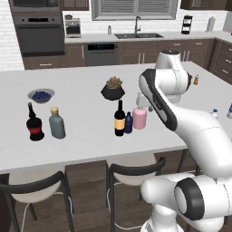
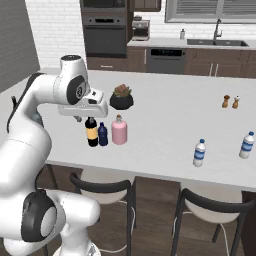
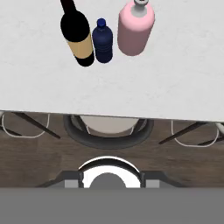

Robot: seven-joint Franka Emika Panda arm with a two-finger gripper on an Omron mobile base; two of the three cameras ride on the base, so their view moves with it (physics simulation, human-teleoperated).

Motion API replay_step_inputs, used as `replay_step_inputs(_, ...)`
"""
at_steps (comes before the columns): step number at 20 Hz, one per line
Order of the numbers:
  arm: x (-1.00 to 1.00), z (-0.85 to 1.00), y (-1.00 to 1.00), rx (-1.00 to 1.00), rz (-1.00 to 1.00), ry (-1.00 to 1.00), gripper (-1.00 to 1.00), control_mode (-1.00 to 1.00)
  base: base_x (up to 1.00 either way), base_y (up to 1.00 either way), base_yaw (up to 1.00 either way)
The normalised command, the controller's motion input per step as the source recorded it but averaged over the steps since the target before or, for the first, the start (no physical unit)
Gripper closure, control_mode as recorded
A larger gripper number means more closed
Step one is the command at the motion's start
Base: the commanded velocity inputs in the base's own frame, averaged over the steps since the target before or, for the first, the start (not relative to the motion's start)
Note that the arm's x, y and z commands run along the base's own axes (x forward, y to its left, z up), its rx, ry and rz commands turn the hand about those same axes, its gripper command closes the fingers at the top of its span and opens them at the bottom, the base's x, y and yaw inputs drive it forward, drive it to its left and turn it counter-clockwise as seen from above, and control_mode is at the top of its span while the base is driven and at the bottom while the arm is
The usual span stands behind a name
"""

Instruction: Move the plastic bottles in the middle to the plastics group, and the glass bottles in the middle to the glass group.

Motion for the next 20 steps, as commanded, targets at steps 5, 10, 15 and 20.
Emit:
replay_step_inputs(5, 0.12, 0.0, 0.12, -0.01, 0.0, 0.0, -1.0, -1.0, 0.0, 0.0, 0.0)
replay_step_inputs(10, 0.28, 0.0, 0.33, -0.01, 0.0, 0.0, -1.0, -1.0, 0.0, 0.0, 0.0)
replay_step_inputs(15, 0.53, 0.0, 0.35, 0.0, 0.0, -0.01, -1.0, -1.0, 0.0, 0.0, 0.0)
replay_step_inputs(20, 0.58, 0.0, 0.26, 0.0, 0.0, -0.09, -1.0, -1.0, 0.0, 0.0, 0.0)
